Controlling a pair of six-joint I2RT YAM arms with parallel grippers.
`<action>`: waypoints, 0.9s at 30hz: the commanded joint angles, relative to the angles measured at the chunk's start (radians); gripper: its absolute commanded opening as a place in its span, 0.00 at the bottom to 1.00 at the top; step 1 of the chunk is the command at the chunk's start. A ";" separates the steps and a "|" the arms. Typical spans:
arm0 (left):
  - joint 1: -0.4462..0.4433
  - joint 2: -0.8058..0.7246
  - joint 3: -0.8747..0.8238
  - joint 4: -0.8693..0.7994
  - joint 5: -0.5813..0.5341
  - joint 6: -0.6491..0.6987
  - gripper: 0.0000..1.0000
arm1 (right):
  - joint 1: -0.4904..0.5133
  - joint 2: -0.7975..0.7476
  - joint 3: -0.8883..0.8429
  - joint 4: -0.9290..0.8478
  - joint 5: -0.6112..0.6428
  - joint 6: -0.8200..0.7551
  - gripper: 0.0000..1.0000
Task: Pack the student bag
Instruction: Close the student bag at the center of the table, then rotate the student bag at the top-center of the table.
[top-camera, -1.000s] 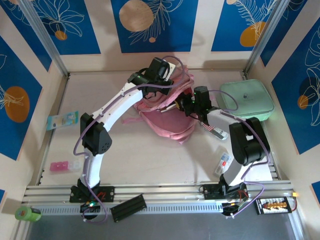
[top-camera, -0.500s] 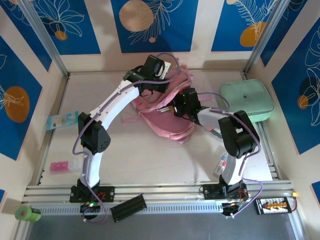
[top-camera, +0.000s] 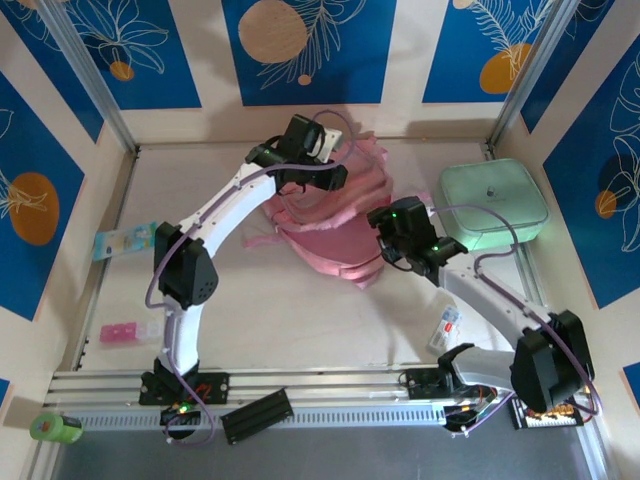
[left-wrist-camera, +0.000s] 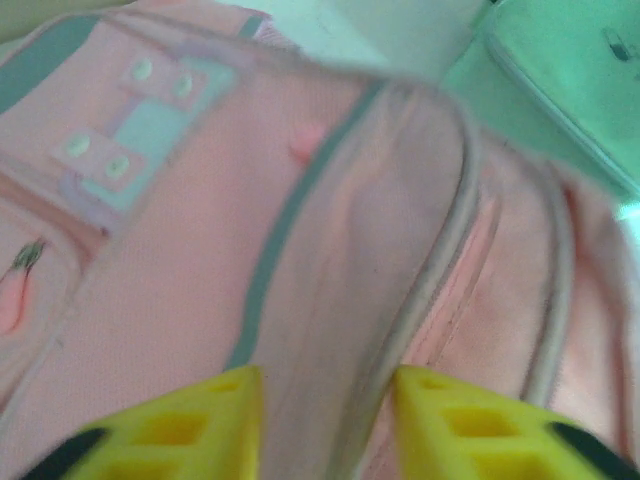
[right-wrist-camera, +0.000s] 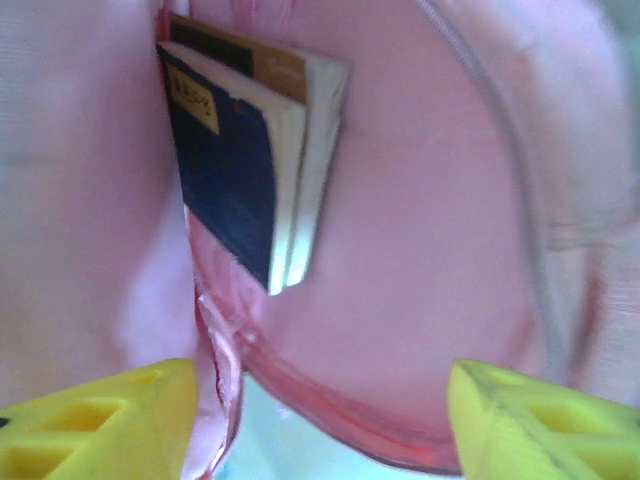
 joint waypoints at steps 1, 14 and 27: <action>0.037 -0.112 -0.153 0.187 0.105 -0.053 0.65 | 0.014 -0.040 0.090 -0.224 0.100 -0.155 0.70; 0.369 -0.199 -0.581 0.346 0.101 -0.370 0.72 | -0.003 0.025 0.093 -0.159 -0.047 -0.337 0.78; 0.434 0.045 -0.468 0.290 0.243 -0.374 0.56 | -0.027 0.209 0.153 -0.242 -0.021 -0.353 0.80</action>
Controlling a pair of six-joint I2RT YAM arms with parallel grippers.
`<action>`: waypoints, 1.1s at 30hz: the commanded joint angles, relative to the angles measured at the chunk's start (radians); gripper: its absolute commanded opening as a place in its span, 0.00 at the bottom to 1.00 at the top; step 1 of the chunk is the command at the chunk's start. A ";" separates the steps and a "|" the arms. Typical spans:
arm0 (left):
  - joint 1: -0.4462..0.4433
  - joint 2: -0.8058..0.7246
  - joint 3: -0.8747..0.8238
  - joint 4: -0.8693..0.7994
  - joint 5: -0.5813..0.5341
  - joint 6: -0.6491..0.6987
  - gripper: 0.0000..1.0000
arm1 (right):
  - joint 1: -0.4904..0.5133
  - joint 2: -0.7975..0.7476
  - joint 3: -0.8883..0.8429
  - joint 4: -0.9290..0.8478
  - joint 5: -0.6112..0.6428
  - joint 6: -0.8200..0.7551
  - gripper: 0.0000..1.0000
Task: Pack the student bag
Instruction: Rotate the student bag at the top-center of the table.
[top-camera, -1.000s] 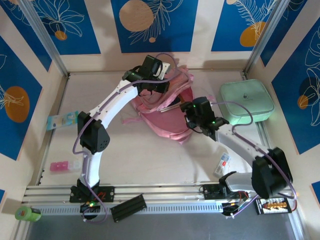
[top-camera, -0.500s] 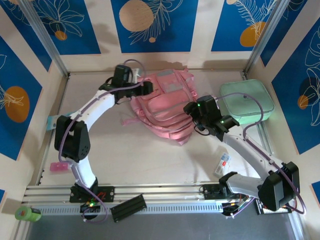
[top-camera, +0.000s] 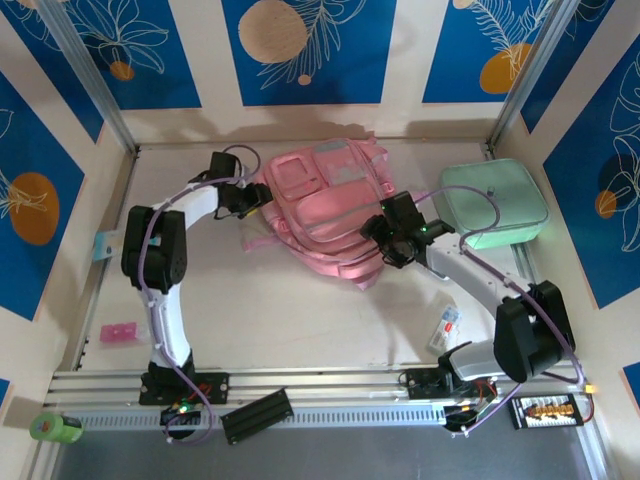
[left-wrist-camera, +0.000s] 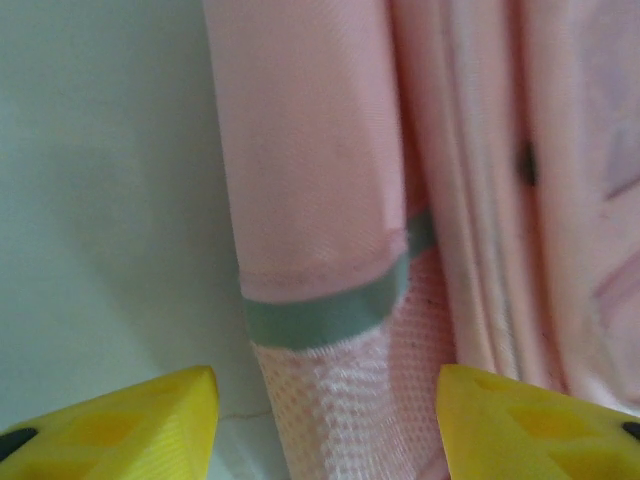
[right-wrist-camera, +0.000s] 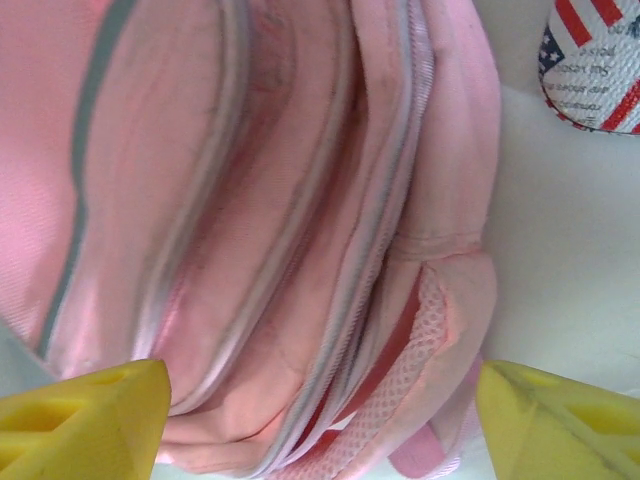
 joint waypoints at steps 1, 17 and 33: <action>0.001 0.015 0.058 -0.036 0.043 0.019 0.54 | -0.004 0.025 0.038 -0.053 0.033 -0.011 0.80; 0.023 0.018 0.113 -0.061 0.091 0.029 0.00 | -0.049 0.252 0.116 0.089 -0.086 -0.100 0.60; 0.053 -0.336 -0.252 0.097 0.133 -0.166 0.00 | -0.138 0.532 0.435 0.128 -0.095 -0.412 0.58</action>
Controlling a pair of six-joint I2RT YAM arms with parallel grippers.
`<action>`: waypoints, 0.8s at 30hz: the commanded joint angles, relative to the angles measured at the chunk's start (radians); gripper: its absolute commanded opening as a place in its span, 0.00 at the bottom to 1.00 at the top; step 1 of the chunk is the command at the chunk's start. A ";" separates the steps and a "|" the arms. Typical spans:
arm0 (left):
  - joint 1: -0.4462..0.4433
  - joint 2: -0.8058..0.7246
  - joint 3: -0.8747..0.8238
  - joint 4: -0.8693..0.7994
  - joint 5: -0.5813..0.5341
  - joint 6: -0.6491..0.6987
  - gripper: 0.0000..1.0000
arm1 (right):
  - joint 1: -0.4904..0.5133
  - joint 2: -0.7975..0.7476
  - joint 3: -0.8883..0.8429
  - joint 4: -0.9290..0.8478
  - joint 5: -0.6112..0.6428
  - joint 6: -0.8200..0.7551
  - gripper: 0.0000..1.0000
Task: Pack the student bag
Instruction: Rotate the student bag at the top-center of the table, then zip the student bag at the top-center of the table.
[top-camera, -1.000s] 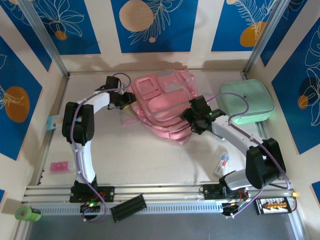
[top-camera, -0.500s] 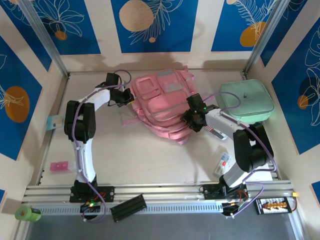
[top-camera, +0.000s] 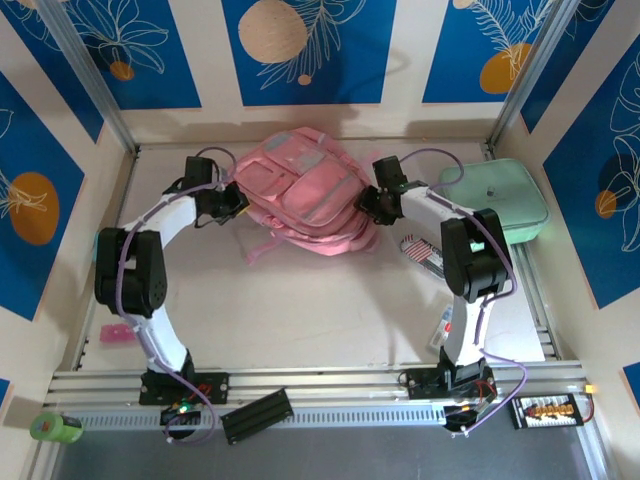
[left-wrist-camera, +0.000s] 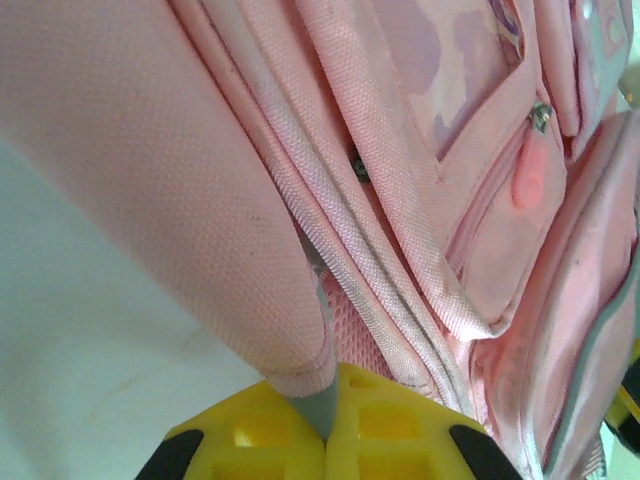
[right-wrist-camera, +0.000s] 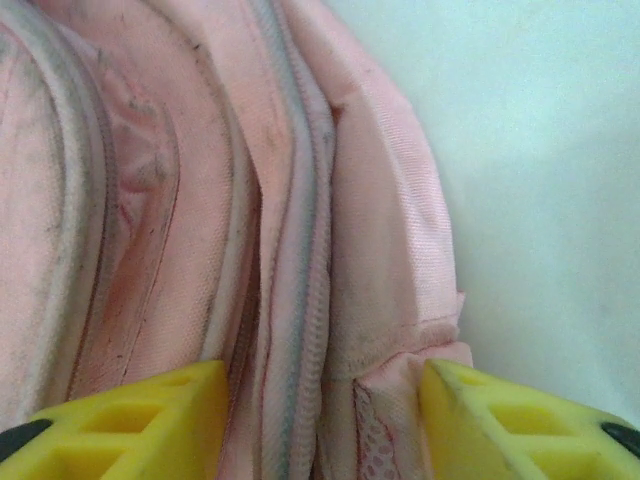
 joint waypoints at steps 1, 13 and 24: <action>-0.018 -0.089 -0.044 0.081 0.093 -0.071 0.00 | 0.000 -0.037 0.034 -0.045 0.028 -0.067 0.61; -0.077 -0.151 -0.038 0.102 0.055 -0.243 0.00 | 0.214 -0.285 0.032 -0.358 0.132 -0.136 0.65; -0.102 -0.155 -0.033 0.071 0.112 -0.219 0.00 | 0.579 -0.144 0.134 -0.281 0.255 0.066 0.38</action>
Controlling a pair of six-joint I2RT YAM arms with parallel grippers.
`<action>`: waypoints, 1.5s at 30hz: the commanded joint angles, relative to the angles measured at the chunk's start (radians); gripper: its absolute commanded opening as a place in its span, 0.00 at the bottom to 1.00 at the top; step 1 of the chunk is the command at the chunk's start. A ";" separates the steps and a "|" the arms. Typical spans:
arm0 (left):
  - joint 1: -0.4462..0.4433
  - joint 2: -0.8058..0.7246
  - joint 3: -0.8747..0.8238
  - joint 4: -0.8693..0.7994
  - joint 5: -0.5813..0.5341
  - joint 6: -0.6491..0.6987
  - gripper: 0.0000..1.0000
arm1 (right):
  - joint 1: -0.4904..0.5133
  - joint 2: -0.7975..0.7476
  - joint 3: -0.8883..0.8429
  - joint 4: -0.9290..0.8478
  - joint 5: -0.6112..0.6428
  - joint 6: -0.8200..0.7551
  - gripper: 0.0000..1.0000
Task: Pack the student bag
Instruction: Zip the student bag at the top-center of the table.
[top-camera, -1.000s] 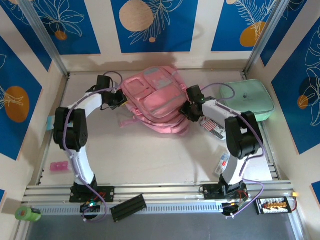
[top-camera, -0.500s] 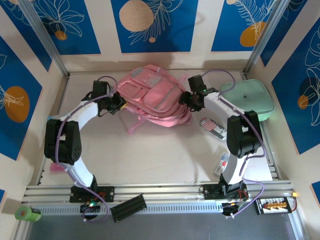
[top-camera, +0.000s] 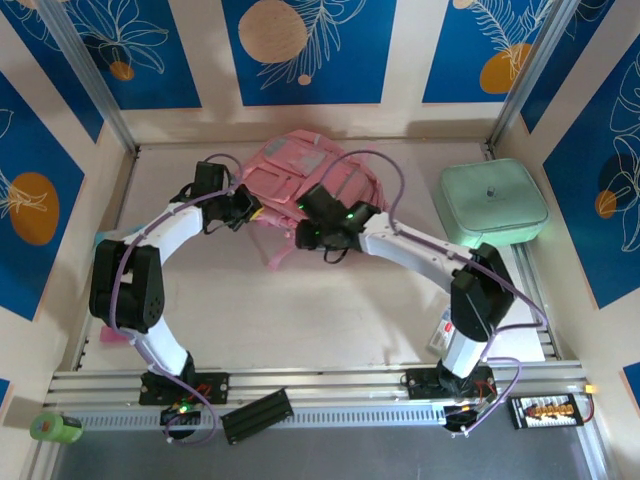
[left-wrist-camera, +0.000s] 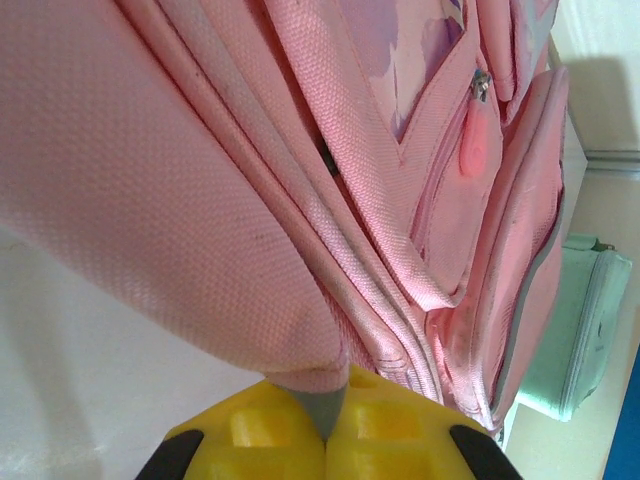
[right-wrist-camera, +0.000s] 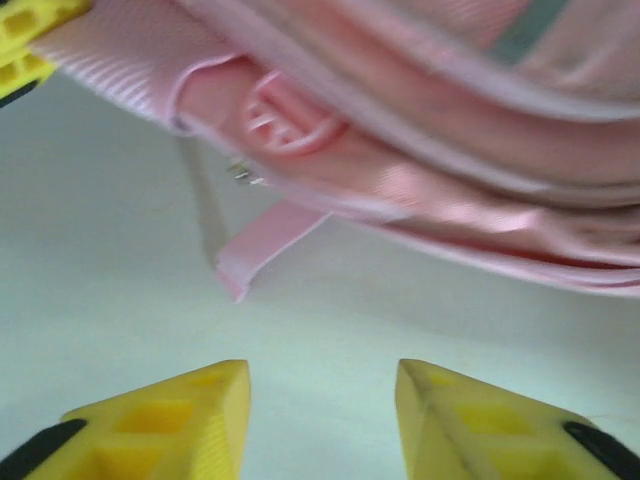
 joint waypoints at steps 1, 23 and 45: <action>-0.013 -0.061 0.042 0.031 0.109 0.009 0.00 | 0.038 0.067 0.061 0.004 0.071 0.063 0.35; -0.014 -0.057 0.053 0.030 0.194 0.030 0.00 | 0.014 0.332 0.297 -0.078 0.345 0.121 0.27; -0.007 -0.041 0.067 -0.018 0.157 0.061 0.00 | 0.002 0.316 0.245 -0.146 0.367 0.108 0.13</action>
